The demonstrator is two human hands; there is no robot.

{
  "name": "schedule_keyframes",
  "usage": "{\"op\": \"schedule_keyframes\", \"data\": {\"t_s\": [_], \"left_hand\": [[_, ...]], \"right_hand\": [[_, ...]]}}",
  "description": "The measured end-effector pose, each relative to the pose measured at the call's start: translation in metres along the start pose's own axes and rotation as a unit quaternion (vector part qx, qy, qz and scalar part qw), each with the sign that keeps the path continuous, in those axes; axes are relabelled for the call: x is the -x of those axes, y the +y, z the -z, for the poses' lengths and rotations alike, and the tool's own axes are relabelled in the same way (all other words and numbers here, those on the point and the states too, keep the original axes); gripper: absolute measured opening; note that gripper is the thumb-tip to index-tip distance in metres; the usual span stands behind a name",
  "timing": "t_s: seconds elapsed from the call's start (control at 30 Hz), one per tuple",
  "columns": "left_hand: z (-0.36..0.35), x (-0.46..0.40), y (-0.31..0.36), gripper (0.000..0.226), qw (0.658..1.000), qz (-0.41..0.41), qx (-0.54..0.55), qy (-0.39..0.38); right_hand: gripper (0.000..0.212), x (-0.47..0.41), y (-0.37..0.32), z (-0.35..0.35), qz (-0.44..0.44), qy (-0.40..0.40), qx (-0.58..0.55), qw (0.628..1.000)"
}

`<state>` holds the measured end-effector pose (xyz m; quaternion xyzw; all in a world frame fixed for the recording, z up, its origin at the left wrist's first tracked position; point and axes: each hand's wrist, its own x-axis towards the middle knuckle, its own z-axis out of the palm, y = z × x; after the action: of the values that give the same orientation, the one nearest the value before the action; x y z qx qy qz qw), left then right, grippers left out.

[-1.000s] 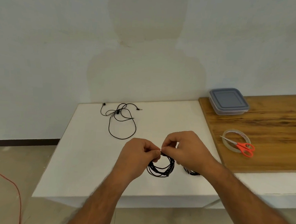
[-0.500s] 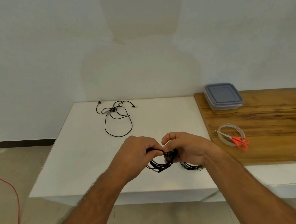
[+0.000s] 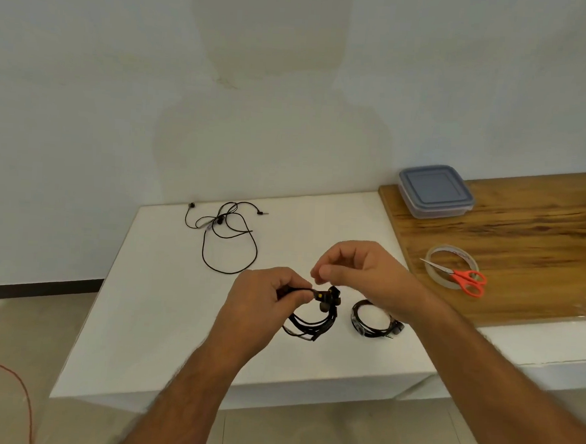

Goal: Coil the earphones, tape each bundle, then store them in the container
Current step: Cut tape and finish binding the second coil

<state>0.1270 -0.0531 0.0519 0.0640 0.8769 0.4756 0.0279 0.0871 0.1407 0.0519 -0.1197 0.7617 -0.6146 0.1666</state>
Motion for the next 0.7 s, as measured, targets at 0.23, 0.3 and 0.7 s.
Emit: {"op": "schedule_keyframes", "data": {"t_s": [0.23,0.3,0.7], "left_hand": [[-0.001,0.0,-0.004,0.012,1.0,0.007,0.0,0.021],[-0.002,-0.002,-0.006,0.012,1.0,0.005,-0.006,0.018],[-0.008,-0.013,-0.023,0.015,1.0,0.004,-0.006,-0.03]], "right_hand": [[0.011,0.003,-0.002,-0.012,0.01,-0.004,0.101,0.995],[0.01,0.002,-0.001,-0.013,-0.011,-0.016,0.103,0.995],[0.005,-0.009,0.016,-0.018,-0.09,-0.006,0.073,0.993]]}}
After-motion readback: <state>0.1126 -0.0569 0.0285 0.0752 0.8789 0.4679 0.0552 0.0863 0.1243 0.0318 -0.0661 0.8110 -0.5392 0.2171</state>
